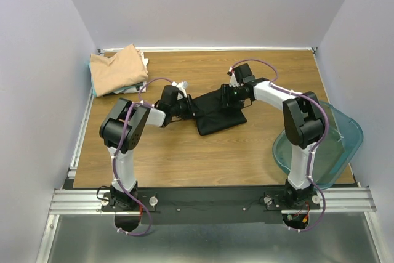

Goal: Fold and stack the t-shirts
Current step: Neatly place the folded tshirt to the corner

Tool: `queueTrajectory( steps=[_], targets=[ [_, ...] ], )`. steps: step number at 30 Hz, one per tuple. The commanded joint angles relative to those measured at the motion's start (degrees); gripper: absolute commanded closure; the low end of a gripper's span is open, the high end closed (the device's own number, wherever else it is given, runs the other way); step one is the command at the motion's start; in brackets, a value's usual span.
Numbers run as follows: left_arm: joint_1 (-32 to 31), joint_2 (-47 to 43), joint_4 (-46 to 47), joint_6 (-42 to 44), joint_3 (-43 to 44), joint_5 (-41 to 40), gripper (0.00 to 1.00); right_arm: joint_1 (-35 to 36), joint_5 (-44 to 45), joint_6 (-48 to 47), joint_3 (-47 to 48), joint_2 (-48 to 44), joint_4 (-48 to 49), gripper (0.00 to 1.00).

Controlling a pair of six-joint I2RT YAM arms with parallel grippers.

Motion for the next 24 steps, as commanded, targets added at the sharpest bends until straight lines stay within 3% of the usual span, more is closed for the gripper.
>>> queueTrajectory(
  steps=[1, 2, 14, 18, 24],
  targets=[
    [-0.3, 1.3, -16.8, 7.6, 3.4, -9.4, 0.93, 1.2, -0.8, 0.6, -3.8, 0.1, -3.4, 0.39],
    [-0.4, 0.9, -20.5, 8.6, 4.4, -11.7, 1.0, 1.2, -0.7, 0.5, -4.0, -0.8, -3.5, 0.39],
    [1.9, 2.1, -50.8, 30.9, 29.5, -26.8, 1.0, 1.2, -0.2, 0.6, -9.9, -8.7, -3.8, 0.38],
    [3.0, 2.8, -55.2, 33.9, 34.3, -33.7, 1.0, 1.2, -0.1, 0.5, -11.3, -10.7, -4.0, 0.38],
    [7.2, 4.3, -59.7, 37.8, 43.2, -35.6, 1.0, 1.1, 0.7, -0.3, -12.8, -12.5, -4.2, 0.38]
  ],
)
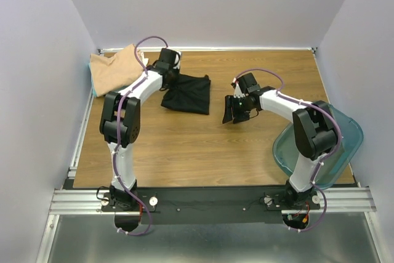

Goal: Fold and stack the t-shirts
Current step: Neatly place the folded tshirt to the corner

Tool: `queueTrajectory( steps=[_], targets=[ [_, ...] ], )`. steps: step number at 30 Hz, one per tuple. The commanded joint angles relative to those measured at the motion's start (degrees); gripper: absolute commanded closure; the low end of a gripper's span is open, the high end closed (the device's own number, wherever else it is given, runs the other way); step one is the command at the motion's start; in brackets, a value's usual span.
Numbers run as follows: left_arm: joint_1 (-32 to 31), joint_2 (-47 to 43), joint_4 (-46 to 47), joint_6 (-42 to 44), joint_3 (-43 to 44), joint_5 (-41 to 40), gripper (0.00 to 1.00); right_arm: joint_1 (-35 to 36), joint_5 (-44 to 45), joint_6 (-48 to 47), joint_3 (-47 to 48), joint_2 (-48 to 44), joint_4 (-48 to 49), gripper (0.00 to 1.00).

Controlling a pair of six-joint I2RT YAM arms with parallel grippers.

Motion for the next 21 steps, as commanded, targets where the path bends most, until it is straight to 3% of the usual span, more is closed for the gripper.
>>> queueTrajectory(
  steps=[1, 10, 21],
  targets=[
    [2.4, 1.6, -6.7, 4.9, 6.4, -5.6, 1.0, 0.1, 1.2, -0.8, -1.3, -2.3, -1.6, 0.38],
    [6.7, 4.7, -14.8, 9.3, 19.9, -6.4, 1.0, 0.1, 0.0, -0.9, -2.2, -2.4, -1.9, 0.38],
    [11.4, 10.0, -25.7, 13.6, 41.5, 2.9, 1.0, 0.1, -0.6, -0.1, -3.7, -2.8, -2.3, 0.38]
  ],
)
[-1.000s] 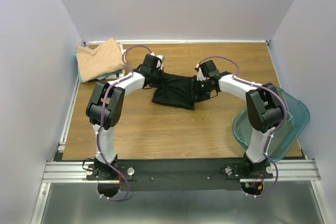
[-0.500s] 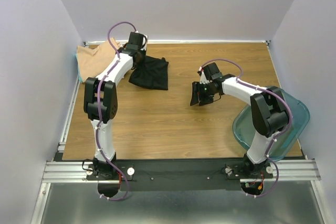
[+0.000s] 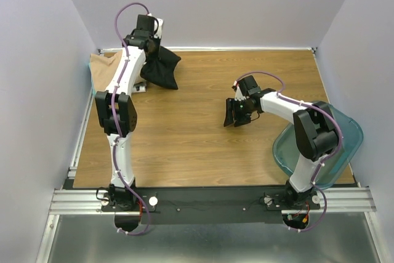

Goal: Fold and stack the t-shirts
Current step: Neatly place the folded tshirt to the corner

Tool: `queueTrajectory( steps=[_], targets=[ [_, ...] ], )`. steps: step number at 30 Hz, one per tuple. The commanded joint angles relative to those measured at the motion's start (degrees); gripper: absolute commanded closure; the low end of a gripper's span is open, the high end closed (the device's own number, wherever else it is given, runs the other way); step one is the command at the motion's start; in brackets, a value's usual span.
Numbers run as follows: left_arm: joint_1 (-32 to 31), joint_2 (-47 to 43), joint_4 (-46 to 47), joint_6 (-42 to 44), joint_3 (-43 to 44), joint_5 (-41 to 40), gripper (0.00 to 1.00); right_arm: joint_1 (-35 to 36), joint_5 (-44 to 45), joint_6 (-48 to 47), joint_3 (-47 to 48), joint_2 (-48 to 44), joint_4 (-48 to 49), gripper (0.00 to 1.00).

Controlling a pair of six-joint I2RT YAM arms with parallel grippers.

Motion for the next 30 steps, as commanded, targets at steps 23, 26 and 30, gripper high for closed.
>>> queueTrajectory(
  steps=[23, 26, 30],
  targets=[
    [21.1, -8.1, 1.9, -0.2, 4.1, 29.3, 1.0, 0.1, -1.8, 1.1, -2.2, -2.3, -1.8, 0.38],
    [22.3, -8.3, 2.2, -0.2, 3.8, 30.1, 1.0, 0.2, -1.9, 1.2, -2.5, -2.4, -1.8, 0.38],
    [24.3, -7.7, 2.2, 0.2, 3.6, 30.9, 1.0, 0.2, -2.1, 1.3, -2.7, -2.1, -1.8, 0.38]
  ],
)
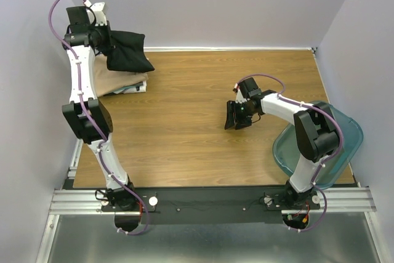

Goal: Fold and stack the t-shirts
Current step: Neatly place the folded tshirt to the corner

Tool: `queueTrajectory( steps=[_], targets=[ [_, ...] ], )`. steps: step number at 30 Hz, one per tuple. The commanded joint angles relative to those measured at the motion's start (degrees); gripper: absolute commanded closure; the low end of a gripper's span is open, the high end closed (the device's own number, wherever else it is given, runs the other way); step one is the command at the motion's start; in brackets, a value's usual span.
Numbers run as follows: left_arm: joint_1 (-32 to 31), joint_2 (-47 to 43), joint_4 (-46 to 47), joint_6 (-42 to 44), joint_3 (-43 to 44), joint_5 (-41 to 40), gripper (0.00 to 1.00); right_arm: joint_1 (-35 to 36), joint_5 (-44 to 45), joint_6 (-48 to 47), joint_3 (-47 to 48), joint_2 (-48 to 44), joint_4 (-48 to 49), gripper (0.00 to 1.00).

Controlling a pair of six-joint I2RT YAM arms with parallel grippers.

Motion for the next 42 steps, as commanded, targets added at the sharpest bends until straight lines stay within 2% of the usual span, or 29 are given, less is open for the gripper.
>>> queueTrajectory(
  steps=[1, 30, 31, 32, 33, 34, 35, 37, 38, 39, 40, 41, 42],
  targets=[
    [2.2, -1.2, 1.6, 0.1, -0.3, 3.2, 1.0, 0.1, -1.8, 0.6, -0.9, -1.3, -1.0, 0.38],
    [9.2, 10.5, 3.7, 2.1, -4.4, 2.3, 0.99, 0.2, -1.5, 1.4, -4.4, -4.4, -0.9, 0.38],
    [9.3, 11.1, 3.8, 1.9, -4.1, 2.1, 0.96, 0.0, -1.5, 1.4, -4.4, -4.5, -0.9, 0.38],
    [9.4, 11.2, 3.8, 1.8, -4.0, 1.1, 0.87, 0.1, -1.5, 1.5, -4.4, -4.8, -0.9, 0.38],
    [9.4, 11.3, 3.9, 1.6, -3.9, 0.5, 0.82, 0.1, -1.4, 1.5, -4.4, -4.9, -0.9, 0.38],
    [9.4, 11.2, 4.0, 1.4, -3.8, -0.4, 0.71, 0.1, -1.4, 1.5, -4.4, -5.0, -0.9, 0.38],
    [9.4, 10.9, 4.1, 1.1, -3.9, -1.5, 0.51, 0.1, -1.2, 1.5, -4.5, -5.4, -0.9, 0.38],
    [9.4, 10.0, 4.9, 0.0, -4.4, -4.7, 0.41, 0.2, -1.0, 1.7, -4.5, -6.1, -0.8, 0.38],
    [9.5, 8.5, 5.4, -0.2, -5.1, -5.9, 0.29, 0.2, -0.7, 1.8, -4.5, -6.4, -0.8, 0.38],
    [9.5, 7.4, 7.1, -0.6, -5.9, -7.2, 0.24, 0.2, -0.5, 1.9, -4.4, -6.7, -0.8, 0.38],
    [9.4, 6.3, 8.0, -0.6, -6.9, -7.7, 0.24, 0.1, -0.4, 1.9, -4.4, -7.0, -0.8, 0.38],
    [9.4, 3.8, 10.2, -2.3, -9.3, -8.3, 0.15, 0.1, 0.1, 1.9, -4.3, -7.7, -0.9, 0.38],
    [9.4, 2.5, 11.3, -2.9, -10.5, -8.8, 0.15, 0.1, 0.3, 2.0, -4.2, -8.0, -0.9, 0.38]
  ],
)
